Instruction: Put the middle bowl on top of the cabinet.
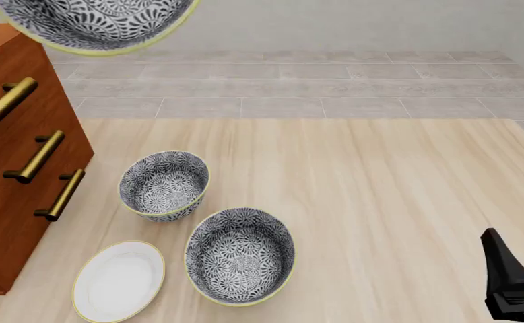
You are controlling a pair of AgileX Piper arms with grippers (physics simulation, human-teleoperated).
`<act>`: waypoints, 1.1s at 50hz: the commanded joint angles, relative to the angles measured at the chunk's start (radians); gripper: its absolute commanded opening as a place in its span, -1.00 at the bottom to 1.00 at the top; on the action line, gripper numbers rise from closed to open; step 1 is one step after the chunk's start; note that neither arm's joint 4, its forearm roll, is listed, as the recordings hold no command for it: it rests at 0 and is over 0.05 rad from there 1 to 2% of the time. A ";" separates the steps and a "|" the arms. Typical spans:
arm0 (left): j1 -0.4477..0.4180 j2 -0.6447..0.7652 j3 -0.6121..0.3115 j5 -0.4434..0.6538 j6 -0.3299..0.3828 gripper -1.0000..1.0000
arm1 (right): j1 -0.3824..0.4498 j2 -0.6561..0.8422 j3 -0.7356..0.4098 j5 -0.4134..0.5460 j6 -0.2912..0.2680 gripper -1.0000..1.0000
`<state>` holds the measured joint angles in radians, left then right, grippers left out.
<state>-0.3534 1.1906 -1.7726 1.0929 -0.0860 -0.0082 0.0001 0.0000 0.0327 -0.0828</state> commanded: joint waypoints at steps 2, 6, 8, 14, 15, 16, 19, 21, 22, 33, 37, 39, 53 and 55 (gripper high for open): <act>0.058 0.003 -0.063 0.105 0.003 -1.00 | -0.002 0.000 0.000 0.002 0.001 1.00; 0.060 0.004 -0.076 0.120 0.011 -1.00 | -0.002 0.000 0.000 0.002 0.000 1.00; 0.071 -0.003 -0.072 0.126 -0.011 -1.00 | -0.002 0.000 0.000 0.003 0.001 1.00; 0.096 -0.021 -0.063 0.127 -0.023 -1.00 | -0.002 0.000 0.000 0.004 -0.001 1.00; 0.102 -0.021 -0.055 0.127 -0.020 -1.00 | -0.002 0.000 0.000 0.004 -0.002 1.00; 0.122 -0.026 -0.058 0.127 -0.008 -1.00 | -0.002 0.000 0.000 0.005 -0.003 1.00; 0.135 -0.026 -0.056 0.127 -0.021 -1.00 | -0.003 0.000 0.000 0.005 -0.002 1.00; 0.142 -0.025 -0.059 0.127 -0.021 -1.00 | -0.003 0.000 0.000 0.005 -0.002 1.00; 0.141 -0.024 -0.062 0.127 -0.031 -1.00 | -0.004 0.000 0.000 0.005 -0.002 1.00; 0.214 -0.022 -0.076 0.127 -0.041 -1.00 | -0.006 0.000 0.000 0.004 -0.004 1.00; 0.230 -0.022 -0.089 0.127 -0.051 -1.00 | -0.006 0.000 0.000 0.004 -0.004 1.00; 0.258 -0.025 -0.083 0.127 -0.055 -1.00 | -0.006 0.000 0.000 0.004 -0.004 1.00; 0.305 0.007 -0.130 0.127 -0.064 -1.00 | -0.006 0.000 0.000 0.004 -0.006 1.00; 0.316 0.017 -0.138 0.127 -0.060 -1.00 | -0.006 0.000 0.000 0.004 -0.005 1.00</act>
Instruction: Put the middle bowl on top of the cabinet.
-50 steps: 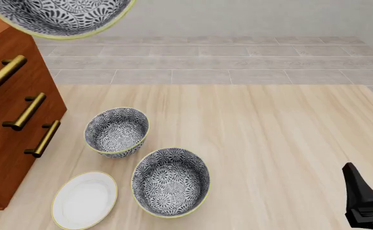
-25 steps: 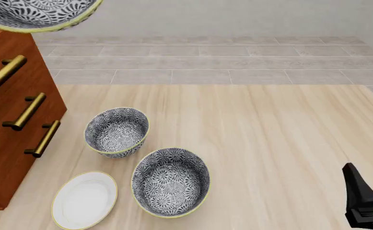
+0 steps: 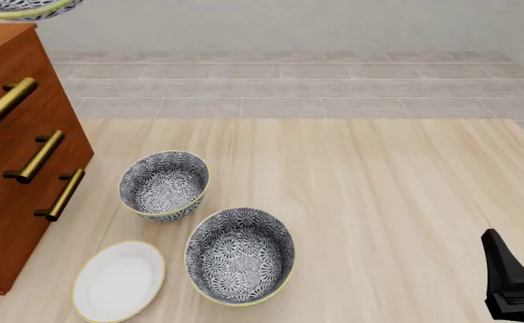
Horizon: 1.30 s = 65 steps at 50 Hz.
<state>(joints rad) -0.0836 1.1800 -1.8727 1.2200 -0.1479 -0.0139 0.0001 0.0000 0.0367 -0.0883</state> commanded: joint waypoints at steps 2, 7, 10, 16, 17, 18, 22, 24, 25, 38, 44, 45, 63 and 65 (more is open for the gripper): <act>0.047 0.034 -0.047 0.000 0.002 -1.00 | -0.001 0.000 0.000 0.000 0.001 1.00; 0.070 0.056 -0.072 0.000 0.006 -1.00 | -0.001 0.000 0.000 0.001 0.001 1.00; 0.086 0.090 -0.110 0.000 0.009 -1.00 | -0.001 0.000 0.000 0.001 -0.001 1.00; 0.100 0.119 -0.138 0.000 0.005 -1.00 | -0.001 0.000 0.000 0.000 -0.001 1.00; 0.100 0.124 -0.146 0.000 0.005 -1.00 | -0.001 0.000 0.000 0.001 0.000 1.00; 0.106 0.127 -0.148 0.000 0.006 -1.00 | -0.001 0.000 0.000 0.000 0.000 1.00; 0.123 0.148 -0.159 0.000 -0.012 -1.00 | 0.000 0.000 0.000 0.001 -0.003 1.00; 0.125 0.157 -0.171 0.000 -0.011 -1.00 | -0.001 0.000 0.000 0.000 -0.002 1.00; 0.136 0.160 -0.166 0.000 -0.023 -1.00 | -0.001 0.000 0.000 0.000 -0.002 1.00; 0.203 0.193 -0.209 0.000 -0.056 -1.00 | 0.000 0.000 0.000 0.000 -0.005 1.00; 0.222 0.216 -0.228 0.000 -0.066 -1.00 | -0.001 0.000 0.000 0.001 -0.006 1.00; 0.224 0.220 -0.230 0.000 -0.064 -1.00 | 0.000 0.000 0.000 0.001 -0.006 1.00; 0.292 0.257 -0.255 0.000 -0.098 -1.00 | -0.002 0.000 0.000 0.002 -0.011 1.00; 0.297 0.260 -0.256 0.000 -0.103 -1.00 | -0.002 0.000 0.000 0.002 -0.010 1.00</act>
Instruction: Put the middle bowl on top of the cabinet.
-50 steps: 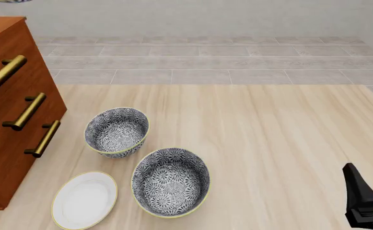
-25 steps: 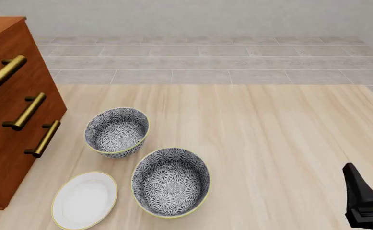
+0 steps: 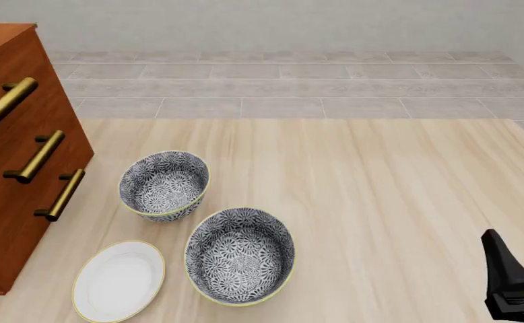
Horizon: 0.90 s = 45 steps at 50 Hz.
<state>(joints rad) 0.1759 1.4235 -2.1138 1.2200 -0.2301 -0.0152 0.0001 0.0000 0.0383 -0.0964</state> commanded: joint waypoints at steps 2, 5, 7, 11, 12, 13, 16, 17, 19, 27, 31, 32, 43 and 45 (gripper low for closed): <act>0.041 0.018 -0.015 0.000 -0.027 -1.00 | -0.001 0.000 0.000 0.001 -0.003 1.00; 0.048 0.019 -0.015 0.000 -0.036 -1.00 | -0.001 0.000 0.000 0.001 -0.004 1.00; 0.052 0.020 -0.014 0.000 -0.042 -1.00 | -0.001 0.000 0.000 0.001 -0.005 1.00; 0.064 0.020 -0.011 0.000 -0.052 -1.00 | -0.002 0.000 0.000 0.002 -0.005 1.00; 0.071 0.018 -0.009 0.000 -0.058 -1.00 | -0.002 0.000 0.000 0.001 -0.005 1.00; 0.077 0.017 -0.007 0.000 -0.060 -1.00 | -0.001 0.000 0.000 0.001 -0.007 1.00; 0.085 0.018 -0.002 0.000 -0.060 -1.00 | -0.002 0.000 0.000 0.001 -0.005 1.00; 0.089 0.019 0.005 0.000 -0.067 -1.00 | -0.001 0.000 0.000 0.001 -0.007 1.00; 0.100 0.022 0.002 0.000 -0.062 -1.00 | -0.001 0.000 0.000 0.001 -0.007 1.00; 0.126 0.046 0.003 -0.001 -0.063 -1.00 | -0.001 0.000 0.000 0.001 -0.008 1.00; 0.136 0.056 -0.003 -0.001 -0.063 -1.00 | -0.001 0.000 0.000 0.001 -0.009 1.00; 0.140 0.059 -0.005 -0.001 -0.063 -1.00 | -0.001 0.000 0.000 0.001 -0.009 1.00; 0.161 0.075 -0.004 -0.002 -0.085 -1.00 | 0.000 0.000 0.000 0.001 -0.011 1.00; 0.161 0.074 -0.002 -0.003 -0.089 -1.00 | 0.000 0.000 0.000 0.001 -0.011 1.00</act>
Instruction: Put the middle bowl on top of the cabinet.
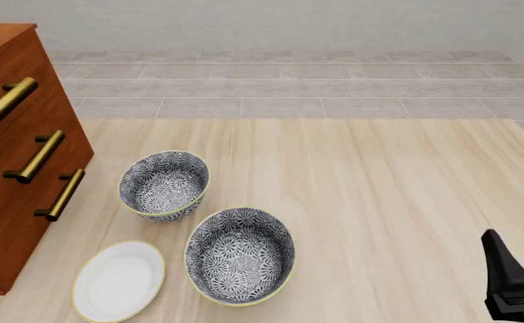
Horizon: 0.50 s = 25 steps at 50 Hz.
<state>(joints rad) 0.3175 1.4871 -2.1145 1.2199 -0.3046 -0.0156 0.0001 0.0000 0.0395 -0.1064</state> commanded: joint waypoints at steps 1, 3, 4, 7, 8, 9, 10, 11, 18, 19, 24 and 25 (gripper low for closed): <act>0.022 0.010 0.004 -0.005 -0.019 -1.00 | 0.000 0.000 0.000 0.000 -0.001 1.00; 0.031 0.005 0.023 -0.013 -0.024 -1.00 | 0.001 0.000 0.000 0.000 -0.001 1.00; 0.034 0.002 0.029 -0.016 -0.026 -1.00 | 0.001 0.000 0.000 0.000 -0.002 1.00; 0.039 -0.006 0.049 -0.026 -0.030 -1.00 | 0.001 0.000 0.000 0.000 -0.003 1.00; 0.041 -0.009 0.057 -0.030 -0.031 -1.00 | 0.001 0.000 0.000 0.000 -0.003 1.00; 0.038 -0.014 0.070 -0.036 -0.034 -1.00 | 0.001 0.000 0.000 0.000 -0.004 1.00; 0.040 -0.018 0.080 -0.041 -0.036 -1.00 | 0.000 0.000 0.000 0.000 -0.003 1.00; 0.044 -0.021 0.088 -0.045 -0.035 -1.00 | 0.000 0.000 0.000 0.000 -0.004 1.00; 0.052 -0.039 0.137 -0.069 -0.045 -1.00 | 0.000 0.000 0.000 0.000 -0.004 1.00; 0.058 -0.031 0.126 -0.063 -0.041 -1.00 | -0.001 0.000 0.000 0.000 -0.004 1.00; 0.062 -0.008 0.092 -0.052 -0.032 -1.00 | -0.001 0.000 0.000 0.001 -0.006 1.00; 0.065 0.000 0.086 -0.050 -0.030 -1.00 | 0.000 0.000 0.000 0.000 -0.006 1.00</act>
<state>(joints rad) 0.3664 1.4727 -2.0191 1.1736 -0.3419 -0.0158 0.0001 0.0000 0.0396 -0.1108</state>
